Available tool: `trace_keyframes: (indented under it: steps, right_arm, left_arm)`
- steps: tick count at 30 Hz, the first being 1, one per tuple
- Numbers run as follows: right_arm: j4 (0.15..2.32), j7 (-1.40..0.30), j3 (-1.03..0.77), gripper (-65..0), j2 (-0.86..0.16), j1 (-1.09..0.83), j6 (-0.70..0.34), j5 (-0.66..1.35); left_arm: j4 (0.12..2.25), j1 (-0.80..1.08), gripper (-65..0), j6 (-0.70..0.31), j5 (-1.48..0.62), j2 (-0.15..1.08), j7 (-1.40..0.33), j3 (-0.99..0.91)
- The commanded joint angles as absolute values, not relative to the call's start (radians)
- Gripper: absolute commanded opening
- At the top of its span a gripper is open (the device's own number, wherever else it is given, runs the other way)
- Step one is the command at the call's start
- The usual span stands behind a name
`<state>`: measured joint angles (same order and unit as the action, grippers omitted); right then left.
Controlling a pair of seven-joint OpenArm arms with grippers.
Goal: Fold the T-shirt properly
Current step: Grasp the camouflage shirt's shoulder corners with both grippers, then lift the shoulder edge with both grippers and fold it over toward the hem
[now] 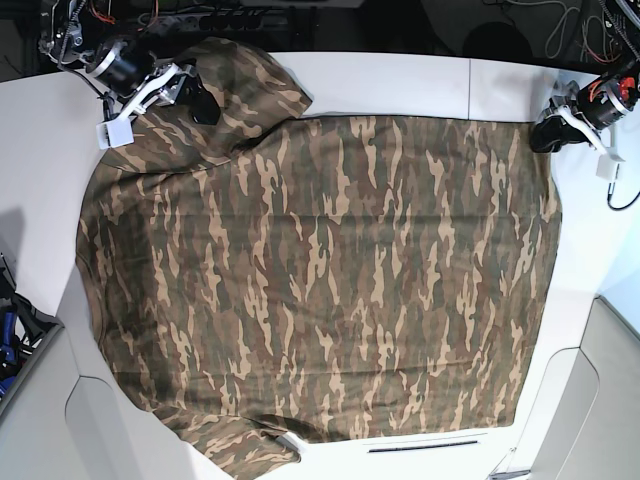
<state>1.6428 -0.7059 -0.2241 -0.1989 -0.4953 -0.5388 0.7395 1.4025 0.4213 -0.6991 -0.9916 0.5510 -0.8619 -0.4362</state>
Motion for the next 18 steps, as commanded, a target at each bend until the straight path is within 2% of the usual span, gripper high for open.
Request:
trace_keyframes:
  steps: [1, 2, 4, 5, 14, 18]
  right_arm:
    - [1.644, -0.737, -0.223, -39.9, -0.199, -0.505, -0.532, 0.715]
    - [1.644, -0.737, -0.223, -47.3, -0.198, -0.505, -0.531, 0.715]
    - [1.645, -0.737, -0.223, -63.2, -0.193, -0.505, -0.531, 0.715]
    - [1.645, -0.738, -0.223, -65.0, -0.193, -0.505, -0.532, 0.715]
    - [1.784, -0.745, -0.327, -65.0, -0.174, -0.5, -0.569, 0.803]
    - [1.831, -0.749, -0.384, -65.0, -0.165, -0.425, -0.569, 0.804]
  left_arm:
    - [1.408, 0.427, -62.0, -0.698, -0.984, 0.566, -0.861, -0.438]
    - [1.408, 0.427, -64.8, -0.698, -0.983, 0.566, -0.85, -0.438]
    - [1.408, 0.427, -65.0, -0.698, -0.983, 0.566, -0.826, -0.438]
    - [1.409, 0.427, -65.0, -0.698, -0.984, 0.567, -0.817, -0.438]
    - [1.498, 0.396, -65.0, -0.698, -1.016, 0.571, -0.812, -0.52]
    - [1.534, 0.373, -65.0, -0.698, -1.044, 0.571, -0.81, -0.564]
